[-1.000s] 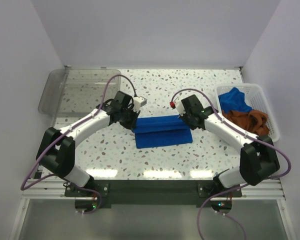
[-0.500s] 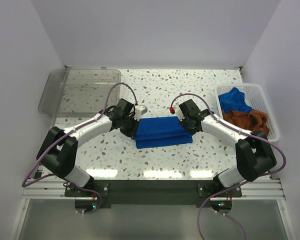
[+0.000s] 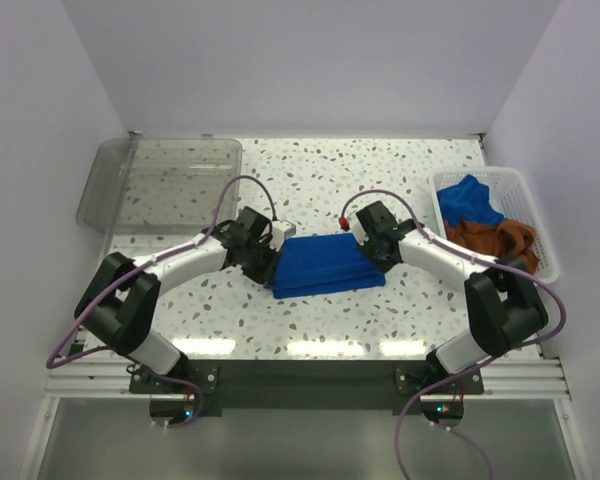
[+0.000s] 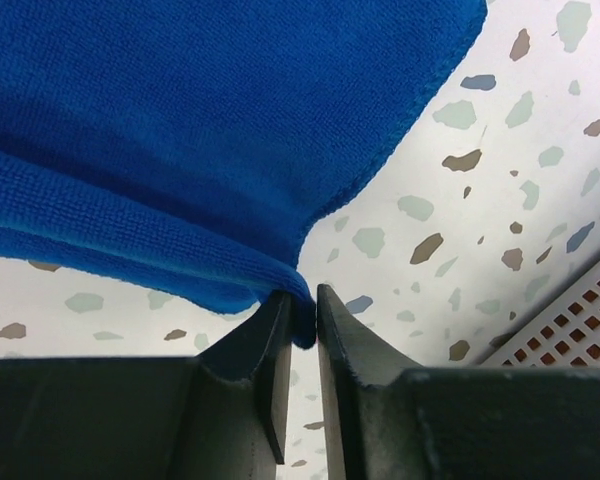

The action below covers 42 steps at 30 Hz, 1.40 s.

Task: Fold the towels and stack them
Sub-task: Fold the towel

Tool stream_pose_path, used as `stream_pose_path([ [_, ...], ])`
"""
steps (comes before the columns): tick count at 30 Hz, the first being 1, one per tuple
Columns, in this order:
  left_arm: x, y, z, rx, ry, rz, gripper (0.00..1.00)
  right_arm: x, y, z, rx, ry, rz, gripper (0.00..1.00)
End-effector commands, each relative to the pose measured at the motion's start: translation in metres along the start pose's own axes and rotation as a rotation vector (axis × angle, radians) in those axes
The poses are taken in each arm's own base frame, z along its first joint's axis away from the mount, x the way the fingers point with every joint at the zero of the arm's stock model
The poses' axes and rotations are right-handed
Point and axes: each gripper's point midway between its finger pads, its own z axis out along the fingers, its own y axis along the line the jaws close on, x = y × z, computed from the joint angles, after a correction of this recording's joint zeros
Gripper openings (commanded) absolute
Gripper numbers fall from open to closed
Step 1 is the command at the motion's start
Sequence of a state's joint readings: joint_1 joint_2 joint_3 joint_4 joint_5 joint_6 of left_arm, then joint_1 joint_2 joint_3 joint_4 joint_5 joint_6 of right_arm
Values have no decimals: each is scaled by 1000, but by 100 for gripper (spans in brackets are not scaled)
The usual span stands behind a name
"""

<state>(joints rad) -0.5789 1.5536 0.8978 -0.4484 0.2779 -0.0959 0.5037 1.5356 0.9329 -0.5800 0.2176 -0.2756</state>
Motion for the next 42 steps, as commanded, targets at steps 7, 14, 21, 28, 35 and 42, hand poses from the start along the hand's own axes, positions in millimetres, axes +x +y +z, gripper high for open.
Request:
stream_pose_path([
  [7, -3, -30, -21, 73, -51, -34, 43, -7, -1, -42, -29, -49, 71, 38],
  [14, -27, -70, -62, 174, -188, -54, 54, -29, 8, -89, -109, -209, 234, 40],
  [21, -53, -72, -71, 160, -306, -163, 42, -59, 22, -86, -188, -340, 431, 35],
  [28, -25, -61, -21, 178, -281, -309, 30, -37, 33, -33, -167, -264, 513, 34],
  [35, 25, -42, 13, 115, -183, -383, 22, -16, 30, -4, -177, -192, 607, 34],
  [42, 38, -40, 13, 105, -173, -431, 20, 12, 22, 6, -156, -99, 713, 35],
])
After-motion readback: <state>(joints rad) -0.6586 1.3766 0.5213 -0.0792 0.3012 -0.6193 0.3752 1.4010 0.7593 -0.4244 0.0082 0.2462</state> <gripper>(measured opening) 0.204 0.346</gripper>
